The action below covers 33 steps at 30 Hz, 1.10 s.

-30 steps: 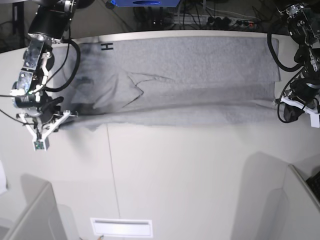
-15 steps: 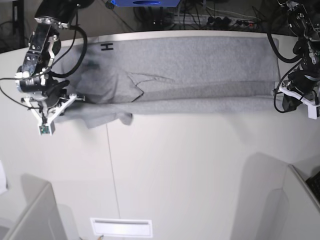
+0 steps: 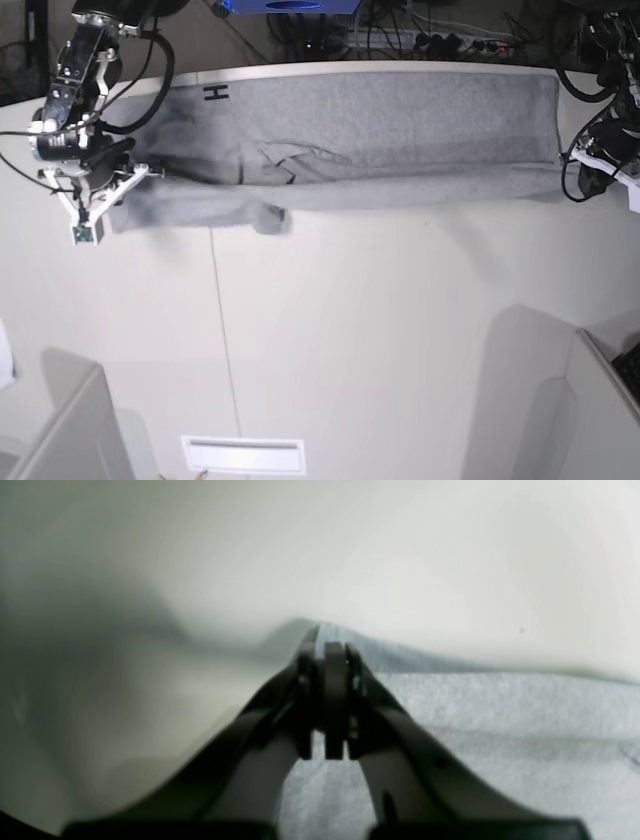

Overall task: Fold the T-shirt properly
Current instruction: 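Lift the hem and fold it over toward the collar, then hold both ends of the folded strip and pull them apart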

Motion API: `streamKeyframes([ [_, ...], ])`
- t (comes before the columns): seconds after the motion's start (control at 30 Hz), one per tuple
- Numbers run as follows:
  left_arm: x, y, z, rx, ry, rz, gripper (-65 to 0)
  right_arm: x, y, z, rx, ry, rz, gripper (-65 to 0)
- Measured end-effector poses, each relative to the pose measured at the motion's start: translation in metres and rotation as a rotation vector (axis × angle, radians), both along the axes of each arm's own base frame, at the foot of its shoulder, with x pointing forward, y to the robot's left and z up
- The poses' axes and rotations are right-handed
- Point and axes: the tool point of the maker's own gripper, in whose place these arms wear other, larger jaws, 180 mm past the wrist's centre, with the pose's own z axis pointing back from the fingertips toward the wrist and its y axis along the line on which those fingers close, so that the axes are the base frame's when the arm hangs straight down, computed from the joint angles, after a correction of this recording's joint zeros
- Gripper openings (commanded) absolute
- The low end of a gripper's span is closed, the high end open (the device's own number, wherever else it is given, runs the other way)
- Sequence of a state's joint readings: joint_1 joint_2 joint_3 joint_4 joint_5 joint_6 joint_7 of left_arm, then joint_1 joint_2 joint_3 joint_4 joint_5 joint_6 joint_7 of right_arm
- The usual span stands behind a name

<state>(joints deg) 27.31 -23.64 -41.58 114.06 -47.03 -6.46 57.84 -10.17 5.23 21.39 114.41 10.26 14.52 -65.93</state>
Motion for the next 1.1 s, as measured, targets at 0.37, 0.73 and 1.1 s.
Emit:
streamKeyframes([
  [0.37,-0.012,-0.011,0.002,-0.1,0.02,-0.048,-65.0,-0.011,0.007,-0.009,0.019,0.03,-0.001,-65.0],
  [0.73,-0.014,-0.011,0.0,-0.101,0.028,-0.047,-65.0,-0.023,0.009,-0.038,0.25,0.024,-0.16,-27.8],
  [1.1,-0.014,-0.011,0.0,-0.101,0.027,-0.047,-65.0,-0.022,0.012,-0.075,0.336,0.108,-0.198,-35.1],
])
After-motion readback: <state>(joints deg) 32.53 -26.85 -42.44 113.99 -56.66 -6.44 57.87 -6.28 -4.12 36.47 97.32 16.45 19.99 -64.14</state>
